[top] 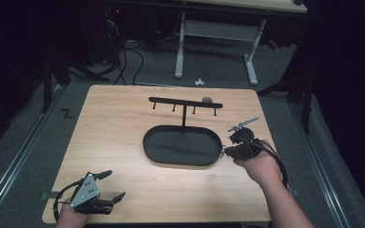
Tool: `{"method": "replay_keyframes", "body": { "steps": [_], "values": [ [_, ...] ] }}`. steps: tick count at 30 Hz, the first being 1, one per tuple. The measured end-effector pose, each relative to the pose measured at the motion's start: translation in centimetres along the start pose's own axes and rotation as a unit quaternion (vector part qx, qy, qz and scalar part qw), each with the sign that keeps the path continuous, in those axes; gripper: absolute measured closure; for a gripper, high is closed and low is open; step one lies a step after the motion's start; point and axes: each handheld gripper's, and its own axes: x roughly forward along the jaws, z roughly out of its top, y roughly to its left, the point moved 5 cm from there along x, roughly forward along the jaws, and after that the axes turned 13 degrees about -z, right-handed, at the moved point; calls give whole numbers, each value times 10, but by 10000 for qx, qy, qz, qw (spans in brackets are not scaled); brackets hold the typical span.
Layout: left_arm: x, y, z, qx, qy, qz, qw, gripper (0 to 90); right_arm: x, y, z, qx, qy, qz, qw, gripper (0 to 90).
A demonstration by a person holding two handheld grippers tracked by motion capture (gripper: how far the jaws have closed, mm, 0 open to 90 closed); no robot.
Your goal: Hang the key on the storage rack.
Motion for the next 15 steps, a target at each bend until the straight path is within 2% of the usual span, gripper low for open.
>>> {"method": "replay_keyframes", "body": {
  "steps": [15],
  "values": [
    [-1,0,-1,-34,-11,-2,10000,153,-10,-6,32,16,-65,-40,10000,888]
  ]
}}
